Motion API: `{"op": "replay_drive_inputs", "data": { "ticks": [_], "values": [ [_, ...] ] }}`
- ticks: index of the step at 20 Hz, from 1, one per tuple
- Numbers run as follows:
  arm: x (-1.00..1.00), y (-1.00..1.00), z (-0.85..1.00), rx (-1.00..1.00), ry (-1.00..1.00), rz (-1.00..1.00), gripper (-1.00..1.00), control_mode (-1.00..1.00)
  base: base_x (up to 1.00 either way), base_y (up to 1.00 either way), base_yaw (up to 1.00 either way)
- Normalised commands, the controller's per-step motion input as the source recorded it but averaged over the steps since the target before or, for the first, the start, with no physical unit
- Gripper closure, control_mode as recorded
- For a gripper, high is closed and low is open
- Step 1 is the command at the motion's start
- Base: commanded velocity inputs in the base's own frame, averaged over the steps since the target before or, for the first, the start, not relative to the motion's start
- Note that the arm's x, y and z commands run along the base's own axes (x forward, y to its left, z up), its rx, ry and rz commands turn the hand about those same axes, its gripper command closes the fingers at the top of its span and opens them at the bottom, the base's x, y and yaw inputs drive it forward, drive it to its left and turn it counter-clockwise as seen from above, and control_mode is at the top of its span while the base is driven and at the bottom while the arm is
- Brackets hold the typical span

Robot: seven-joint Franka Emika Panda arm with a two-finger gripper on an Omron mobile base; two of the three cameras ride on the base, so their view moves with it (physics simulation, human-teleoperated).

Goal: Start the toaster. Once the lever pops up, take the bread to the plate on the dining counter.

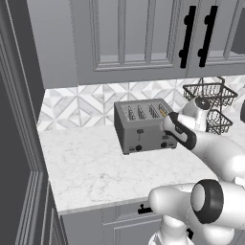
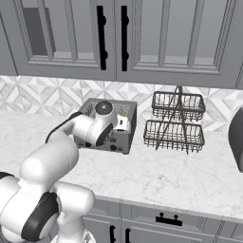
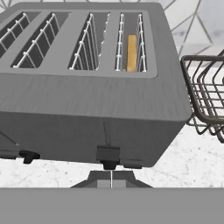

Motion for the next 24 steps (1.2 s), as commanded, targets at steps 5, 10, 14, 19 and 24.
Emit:
{"op": "replay_drive_inputs", "data": {
  "ticks": [5,10,14,19,24],
  "values": [
    [0.00,0.00,0.00,0.00,0.00,0.00,1.00,-1.00,0.00,0.00,0.00],
    [0.00,0.00,0.00,0.00,0.00,0.00,1.00,-1.00,0.00,0.00,0.00],
    [0.00,0.00,0.00,0.00,0.00,0.00,1.00,-1.00,0.00,0.00,0.00],
    [0.00,0.00,0.00,0.00,0.00,0.00,1.00,-1.00,0.00,0.00,0.00],
    [0.00,0.00,0.00,0.00,0.00,0.00,1.00,-1.00,0.00,0.00,0.00]
  ]
}}
